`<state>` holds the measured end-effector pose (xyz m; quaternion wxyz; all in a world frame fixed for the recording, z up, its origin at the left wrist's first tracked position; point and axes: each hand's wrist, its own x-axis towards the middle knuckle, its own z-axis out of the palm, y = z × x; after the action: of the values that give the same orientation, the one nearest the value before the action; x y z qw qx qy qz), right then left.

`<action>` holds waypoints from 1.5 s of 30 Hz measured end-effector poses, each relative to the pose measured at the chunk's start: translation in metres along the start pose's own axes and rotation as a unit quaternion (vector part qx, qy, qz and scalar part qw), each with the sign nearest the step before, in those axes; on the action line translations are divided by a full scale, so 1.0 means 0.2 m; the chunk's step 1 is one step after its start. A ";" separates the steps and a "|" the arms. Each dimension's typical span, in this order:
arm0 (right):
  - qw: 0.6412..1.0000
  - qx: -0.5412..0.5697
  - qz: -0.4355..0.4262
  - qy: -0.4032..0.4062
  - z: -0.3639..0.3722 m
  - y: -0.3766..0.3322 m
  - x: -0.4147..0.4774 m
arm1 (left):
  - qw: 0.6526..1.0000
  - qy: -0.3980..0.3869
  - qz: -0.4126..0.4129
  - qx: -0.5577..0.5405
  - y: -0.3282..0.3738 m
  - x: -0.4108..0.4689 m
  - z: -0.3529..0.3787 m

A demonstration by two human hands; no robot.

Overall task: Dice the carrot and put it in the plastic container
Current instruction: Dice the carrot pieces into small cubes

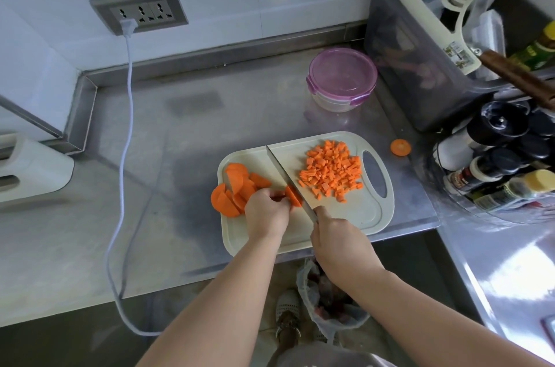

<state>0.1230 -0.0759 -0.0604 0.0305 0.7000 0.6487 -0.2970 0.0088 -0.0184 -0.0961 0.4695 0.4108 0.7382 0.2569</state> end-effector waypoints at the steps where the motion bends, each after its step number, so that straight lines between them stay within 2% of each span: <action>1: 1.000 -0.008 0.001 -0.002 0.00 0.00 0.00 | 1.000 0.001 -0.002 -0.001 0.00 0.00 0.00; 12: 0.996 -0.084 -0.016 -0.027 0.02 -0.03 0.01 | 1.000 0.005 0.005 0.014 0.00 0.01 0.01; 21: 0.998 -0.042 0.035 -0.035 0.05 -0.05 0.05 | 1.000 0.011 -0.008 0.026 -0.01 0.02 0.01; 28: 0.999 -0.016 0.040 -0.032 0.07 -0.03 0.09 | 0.999 0.015 -0.015 0.026 0.01 0.01 0.00; 32: 1.000 0.015 0.010 0.002 0.04 0.00 0.09 | 1.000 0.009 -0.006 0.016 0.01 0.01 0.00; 38: 0.991 -0.020 -0.093 0.094 -0.03 0.14 0.05 | 1.000 -0.014 0.025 -0.012 -0.01 -0.04 -0.05; 40: 0.977 -0.064 -0.150 0.139 -0.04 0.19 0.02 | 0.998 0.014 0.040 -0.037 -0.01 -0.06 -0.14; 43: 0.943 -0.131 -0.229 0.204 -0.02 0.27 0.00 | 0.978 0.154 0.096 -0.099 0.03 -0.07 -0.34; 45: 0.928 -0.169 -0.259 0.210 0.00 0.30 -0.01 | 0.960 0.225 0.157 -0.051 0.07 -0.09 -0.45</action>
<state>0.1791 -0.0867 -0.0797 -0.0667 0.5385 0.8395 -0.0270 -0.0639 -0.0254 -0.0378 0.2654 0.4285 0.7372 0.4499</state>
